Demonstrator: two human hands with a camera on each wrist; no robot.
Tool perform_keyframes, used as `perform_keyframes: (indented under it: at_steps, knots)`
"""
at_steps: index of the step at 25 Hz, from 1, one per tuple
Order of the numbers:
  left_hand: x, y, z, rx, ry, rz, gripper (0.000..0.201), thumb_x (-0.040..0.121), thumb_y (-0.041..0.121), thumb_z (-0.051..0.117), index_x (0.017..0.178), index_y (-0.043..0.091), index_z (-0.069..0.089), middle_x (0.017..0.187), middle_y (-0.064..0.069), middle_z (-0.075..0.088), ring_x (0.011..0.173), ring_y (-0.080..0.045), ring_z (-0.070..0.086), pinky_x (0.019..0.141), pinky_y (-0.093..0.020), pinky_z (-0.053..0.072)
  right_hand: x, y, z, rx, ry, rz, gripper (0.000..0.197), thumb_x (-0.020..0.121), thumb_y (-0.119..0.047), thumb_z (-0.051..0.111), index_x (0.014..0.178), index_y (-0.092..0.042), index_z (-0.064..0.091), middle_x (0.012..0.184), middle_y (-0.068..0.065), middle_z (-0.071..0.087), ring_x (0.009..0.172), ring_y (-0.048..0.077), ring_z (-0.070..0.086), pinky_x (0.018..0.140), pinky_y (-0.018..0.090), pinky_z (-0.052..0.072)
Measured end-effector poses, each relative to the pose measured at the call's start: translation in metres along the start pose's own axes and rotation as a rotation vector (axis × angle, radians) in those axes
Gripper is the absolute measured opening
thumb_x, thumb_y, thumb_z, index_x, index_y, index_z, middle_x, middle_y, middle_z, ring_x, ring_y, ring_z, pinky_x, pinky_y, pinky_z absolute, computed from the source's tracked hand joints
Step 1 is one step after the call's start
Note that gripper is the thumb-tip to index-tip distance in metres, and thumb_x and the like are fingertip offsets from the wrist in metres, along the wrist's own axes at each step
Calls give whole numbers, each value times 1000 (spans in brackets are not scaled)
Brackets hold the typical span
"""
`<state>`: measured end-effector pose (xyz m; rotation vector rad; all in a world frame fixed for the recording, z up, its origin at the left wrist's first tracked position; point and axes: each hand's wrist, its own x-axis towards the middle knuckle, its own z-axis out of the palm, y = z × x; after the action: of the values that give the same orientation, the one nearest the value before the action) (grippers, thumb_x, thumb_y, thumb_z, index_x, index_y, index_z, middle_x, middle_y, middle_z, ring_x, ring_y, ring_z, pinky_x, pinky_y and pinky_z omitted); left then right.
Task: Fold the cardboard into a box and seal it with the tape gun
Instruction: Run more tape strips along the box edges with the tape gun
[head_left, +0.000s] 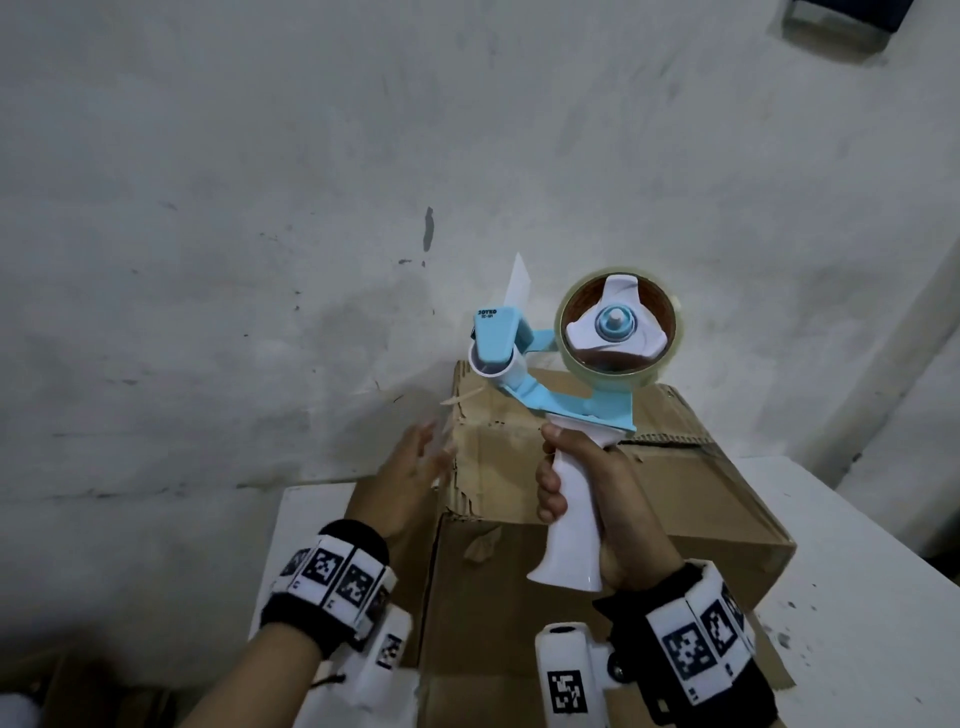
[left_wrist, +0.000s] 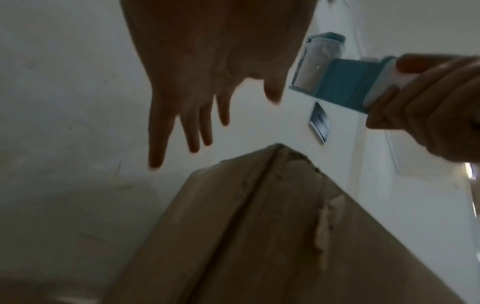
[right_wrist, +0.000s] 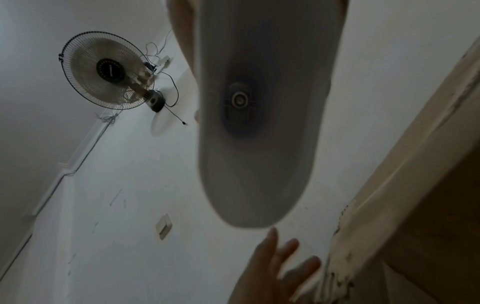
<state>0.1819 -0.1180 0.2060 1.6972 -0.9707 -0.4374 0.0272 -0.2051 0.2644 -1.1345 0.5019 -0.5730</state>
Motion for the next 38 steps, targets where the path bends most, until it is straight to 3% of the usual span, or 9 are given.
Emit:
perform_keyframes:
  at_steps: [2,5,10,14,18,23,28,32,38]
  knots:
    - [-6,1,18,-254,-178,-53,44,94,24,45,134,28,28,131,3,49,121,-11,48,97,-16,41,4,6,1,0,19,9,17,86,-19,58,73,-10,53,48,5,46,35,12,40,40,20,35]
    - [-15,1,46,-544,-344,-112,48,93,33,41,135,13,31,129,-11,49,121,-21,48,106,-31,41,8,11,-3,21,60,9,22,88,-18,57,68,-10,53,46,5,46,33,12,40,39,19,34]
    - [-26,25,61,-535,-21,-218,42,93,40,40,119,9,49,116,-14,59,104,-25,58,79,-26,53,8,18,-23,13,124,52,31,90,-19,53,60,-12,50,44,3,44,32,11,39,37,19,34]
    - [19,35,26,-676,20,-387,54,92,55,29,102,10,57,90,-7,64,82,-20,62,70,-29,50,3,27,-38,-80,167,19,25,88,-18,56,65,-10,49,47,5,43,34,13,39,42,21,33]
    - [39,44,17,-631,-36,-395,17,88,26,57,78,13,59,66,0,58,51,-5,57,47,-16,51,-1,31,-38,-83,151,-66,16,86,-14,58,75,-7,50,46,5,45,35,14,41,43,20,35]
    - [39,44,2,-730,-237,-486,41,87,47,50,97,9,58,82,-5,63,72,-14,63,55,-20,57,-5,24,-31,-83,128,-172,20,89,-8,54,69,-7,53,47,6,45,35,14,41,41,21,36]
    - [34,47,-5,-705,-218,-409,14,88,21,55,80,10,60,66,1,60,48,-3,60,50,-16,54,-6,23,-29,-114,127,-228,18,89,-5,53,72,-6,54,44,3,47,34,13,41,39,20,37]
    - [34,49,-9,-804,-227,-431,9,89,15,53,87,8,58,85,-6,59,74,-14,62,57,-21,58,-7,25,-26,-126,137,-228,18,89,-5,54,71,-6,54,45,3,48,35,12,43,39,20,38]
    - [32,53,-10,-708,-140,-360,14,90,9,51,77,10,56,64,0,54,45,-4,53,48,-16,52,-9,29,-24,-167,141,-257,11,89,-5,57,78,-7,55,46,0,50,36,12,44,40,20,38]
